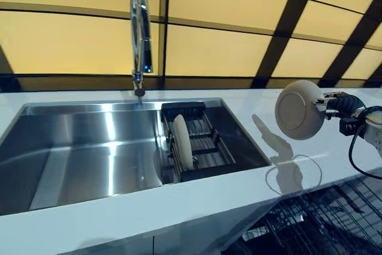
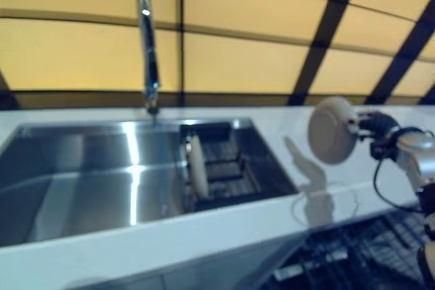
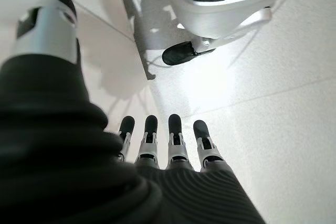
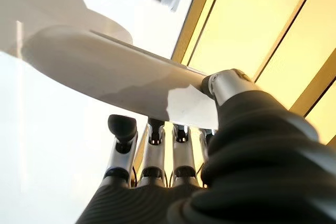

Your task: Take plates into dishwasher

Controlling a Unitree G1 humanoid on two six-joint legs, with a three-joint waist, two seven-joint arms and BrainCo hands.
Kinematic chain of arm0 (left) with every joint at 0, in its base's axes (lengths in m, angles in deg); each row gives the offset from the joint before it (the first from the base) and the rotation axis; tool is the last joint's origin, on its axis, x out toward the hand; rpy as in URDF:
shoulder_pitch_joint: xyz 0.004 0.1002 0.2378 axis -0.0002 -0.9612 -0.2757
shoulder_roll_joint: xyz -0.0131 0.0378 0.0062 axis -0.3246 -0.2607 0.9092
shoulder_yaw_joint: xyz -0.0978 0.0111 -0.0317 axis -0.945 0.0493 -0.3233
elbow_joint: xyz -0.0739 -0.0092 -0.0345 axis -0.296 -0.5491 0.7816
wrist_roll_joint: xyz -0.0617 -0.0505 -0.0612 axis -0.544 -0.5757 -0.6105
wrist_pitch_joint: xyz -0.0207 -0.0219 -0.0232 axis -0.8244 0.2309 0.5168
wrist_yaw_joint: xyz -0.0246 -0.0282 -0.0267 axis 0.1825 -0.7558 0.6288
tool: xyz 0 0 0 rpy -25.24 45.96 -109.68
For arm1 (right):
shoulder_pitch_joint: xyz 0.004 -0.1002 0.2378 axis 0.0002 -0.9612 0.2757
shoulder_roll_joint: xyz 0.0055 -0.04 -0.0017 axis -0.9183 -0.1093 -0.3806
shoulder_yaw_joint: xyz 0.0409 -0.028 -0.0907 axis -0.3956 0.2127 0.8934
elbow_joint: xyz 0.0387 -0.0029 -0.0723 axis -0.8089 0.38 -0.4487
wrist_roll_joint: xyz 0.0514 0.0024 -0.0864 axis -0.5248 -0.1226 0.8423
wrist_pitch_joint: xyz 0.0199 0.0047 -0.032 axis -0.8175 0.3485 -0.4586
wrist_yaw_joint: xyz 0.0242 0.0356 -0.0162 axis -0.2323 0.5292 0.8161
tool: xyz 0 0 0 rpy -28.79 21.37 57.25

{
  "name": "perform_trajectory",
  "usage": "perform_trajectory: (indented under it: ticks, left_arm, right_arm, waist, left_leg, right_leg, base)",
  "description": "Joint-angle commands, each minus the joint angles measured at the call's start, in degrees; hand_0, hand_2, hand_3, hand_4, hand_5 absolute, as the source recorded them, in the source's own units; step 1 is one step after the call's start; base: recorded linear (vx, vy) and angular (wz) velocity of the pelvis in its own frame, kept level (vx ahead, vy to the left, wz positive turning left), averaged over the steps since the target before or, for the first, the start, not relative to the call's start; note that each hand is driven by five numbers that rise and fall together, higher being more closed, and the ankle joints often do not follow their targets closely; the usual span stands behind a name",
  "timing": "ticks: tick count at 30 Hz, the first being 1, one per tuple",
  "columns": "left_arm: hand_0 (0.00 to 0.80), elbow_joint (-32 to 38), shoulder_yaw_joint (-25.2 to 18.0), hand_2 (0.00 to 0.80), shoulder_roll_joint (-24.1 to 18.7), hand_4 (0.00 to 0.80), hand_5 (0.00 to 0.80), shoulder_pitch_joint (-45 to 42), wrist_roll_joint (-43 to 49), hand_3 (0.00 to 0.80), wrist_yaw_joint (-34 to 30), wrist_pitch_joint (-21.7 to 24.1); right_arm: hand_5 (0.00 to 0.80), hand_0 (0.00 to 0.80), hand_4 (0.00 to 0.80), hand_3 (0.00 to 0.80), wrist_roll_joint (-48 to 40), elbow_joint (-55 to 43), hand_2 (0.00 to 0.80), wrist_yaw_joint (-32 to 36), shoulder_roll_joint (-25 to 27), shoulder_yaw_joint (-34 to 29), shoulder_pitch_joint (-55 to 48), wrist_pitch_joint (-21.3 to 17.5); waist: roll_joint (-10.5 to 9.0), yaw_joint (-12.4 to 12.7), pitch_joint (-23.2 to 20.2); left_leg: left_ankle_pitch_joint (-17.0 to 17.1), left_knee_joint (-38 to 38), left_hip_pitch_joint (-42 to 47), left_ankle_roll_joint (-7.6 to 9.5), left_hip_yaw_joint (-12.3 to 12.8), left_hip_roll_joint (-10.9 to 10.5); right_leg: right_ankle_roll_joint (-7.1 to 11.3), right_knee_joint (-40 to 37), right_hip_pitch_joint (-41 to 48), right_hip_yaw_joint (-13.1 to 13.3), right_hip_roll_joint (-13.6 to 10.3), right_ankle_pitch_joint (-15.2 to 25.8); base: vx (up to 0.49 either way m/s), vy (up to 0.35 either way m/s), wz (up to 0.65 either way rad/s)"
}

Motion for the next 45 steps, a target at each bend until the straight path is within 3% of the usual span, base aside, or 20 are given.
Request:
perform_trajectory:
  ticks: [1, 8, 9, 12, 14, 25, 38, 41, 43, 44, 45]
  left_arm:
    - [0.000, -2.43, 2.30, 0.000, -1.72, 0.000, 0.000, 2.41, -2.72, 0.000, 0.95, -1.34]
    - [0.000, -3.32, -0.36, 0.000, -2.66, 0.000, 0.000, 1.81, -4.25, 0.000, 1.66, -0.24]
    - [0.000, -3.45, -0.93, 0.000, -2.85, 0.000, 0.000, 1.60, -4.17, 0.000, 1.59, -0.07]
    - [0.000, -3.85, -2.11, 0.000, -2.96, 0.000, 0.000, 1.70, -3.99, 0.000, 2.30, 0.25]
    - [0.000, -3.90, -2.30, 0.000, -2.57, 0.000, 0.000, 1.67, -3.79, 0.000, 2.59, 0.67]
    - [0.000, -5.54, -2.80, 0.000, -0.36, 0.000, 0.000, 0.90, -4.85, 0.000, 2.84, 2.11]
    - [0.000, -5.46, -4.33, 0.000, -1.59, 0.000, 0.000, 1.75, -6.00, 0.000, 2.95, 1.82]
    - [0.000, -5.36, -5.11, 0.000, -1.69, 0.000, 0.000, 0.96, -6.82, 0.000, 3.17, 2.77]
    - [0.000, -5.15, -5.64, 0.000, -1.73, 0.000, 0.000, 0.10, -7.29, 0.000, 3.78, 3.39]
    - [0.000, -5.04, -6.03, 0.000, -1.80, 0.000, 0.000, -0.28, -7.50, 0.000, 3.96, 3.36]
    - [0.000, -5.14, -7.08, 0.000, -2.08, 0.000, 0.000, -0.56, -7.78, 0.000, 3.61, 3.26]
  right_arm:
    - [0.800, 0.800, 0.800, 0.800, -1.04, -3.23, 0.800, -2.49, 5.03, -3.64, 2.26, -2.67]
    - [0.800, 0.800, 0.800, 0.800, -0.38, -0.41, 0.800, -0.52, 5.23, -4.35, 3.30, -4.79]
    - [0.800, 0.800, 0.800, 0.800, -0.95, 0.08, 0.800, -0.51, 5.39, -3.78, 4.18, -4.98]
    - [0.800, 0.800, 0.800, 0.800, -3.52, 1.25, 0.800, -0.64, 6.96, -2.95, 5.68, -5.14]
    - [0.800, 0.800, 0.800, 0.800, -4.34, 1.13, 0.800, -0.89, 8.03, -3.67, 5.53, -4.64]
    - [0.800, 0.800, 0.800, 0.800, -2.15, 3.13, 0.800, 0.39, 10.58, -1.56, 8.74, -3.08]
    - [0.800, 0.800, 0.800, 0.800, 0.16, 3.36, 0.800, 4.36, 11.54, -7.92, -1.86, -2.90]
    - [0.800, 0.800, 0.800, 0.800, 1.10, 4.27, 0.800, 6.08, 11.88, -9.25, -3.69, -3.44]
    - [0.800, 0.800, 0.800, 0.800, 1.45, 4.17, 0.800, 6.28, 11.86, -9.92, -4.61, -3.73]
    - [0.800, 0.800, 0.800, 0.800, 1.53, 3.86, 0.800, 6.19, 11.83, -10.27, -5.05, -3.63]
    - [0.800, 0.800, 0.800, 0.800, 1.50, 3.30, 0.800, 6.01, 11.95, -10.37, -5.32, -3.51]
  waist:
    - [-0.12, 1.31, -1.80]
    - [-1.53, 5.79, -2.62]
    - [-1.79, 6.21, -2.69]
    - [-3.11, 7.36, -2.43]
    - [-3.76, 7.71, -2.18]
    - [-2.16, 6.02, -2.91]
    - [-0.86, 3.85, -3.70]
    - [-0.83, 4.30, -3.02]
    - [-0.60, 4.79, -2.19]
    - [-0.51, 5.25, -1.76]
    - [-0.49, 5.92, -0.92]
  left_leg:
    - [-0.73, 1.33, 0.69, 0.67, -0.38, -0.71]
    - [0.48, 3.52, -3.56, 0.42, 1.71, 0.29]
    - [0.57, 4.17, -4.07, 0.27, 2.32, 0.84]
    - [1.26, 9.60, -9.30, -1.86, 3.20, 3.66]
    - [2.34, 10.29, -11.05, -3.12, 3.22, 4.60]
    - [5.23, 4.06, -7.88, -4.65, 3.91, 4.07]
    - [6.12, 1.06, -6.14, -4.57, 3.43, 4.23]
    - [8.34, 0.87, -7.55, -6.14, 3.95, 5.61]
    - [11.67, 0.87, -9.67, -7.65, 4.86, 7.13]
    - [13.70, 1.04, -11.11, -8.40, 4.00, 7.61]
    - [14.27, 2.23, -11.47, -8.42, 1.08, 7.26]
  right_leg:
    - [-0.82, 14.78, -1.24, -4.39, -6.52, -4.70]
    - [-0.38, 15.86, 5.15, -7.39, -9.16, -4.82]
    - [-0.52, 14.77, 6.08, -8.01, -8.98, -6.09]
    - [-3.58, 8.43, 10.07, -8.77, -6.02, -13.46]
    - [-3.92, 6.22, 11.17, -8.78, -5.49, -13.40]
    - [-4.98, 4.00, 10.51, -9.25, -4.73, -12.57]
    - [-5.89, 6.17, 9.09, -8.89, -3.04, -13.86]
    - [-6.77, 5.22, 9.31, -8.74, -1.44, -13.65]
    - [-7.40, 4.20, 9.96, -8.81, -0.06, -13.51]
    - [-7.56, 3.57, 10.32, -8.33, 0.52, -13.18]
    - [-7.96, 3.16, 10.02, -7.18, 0.83, -12.74]
  base:
    - [-0.209, -0.005, -0.63]
    - [-0.154, -0.142, -0.50]
    - [-0.052, -0.194, -0.67]
    - [-0.043, -0.221, -0.40]
    - [-0.088, -0.151, -0.05]
    - [-0.070, -0.006, 0.04]
    - [-0.085, -0.053, 0.02]
    - [-0.094, -0.164, 0.01]
    - [-0.109, -0.167, -0.03]
    - [-0.146, -0.145, -0.04]
    - [-0.141, -0.124, -0.04]
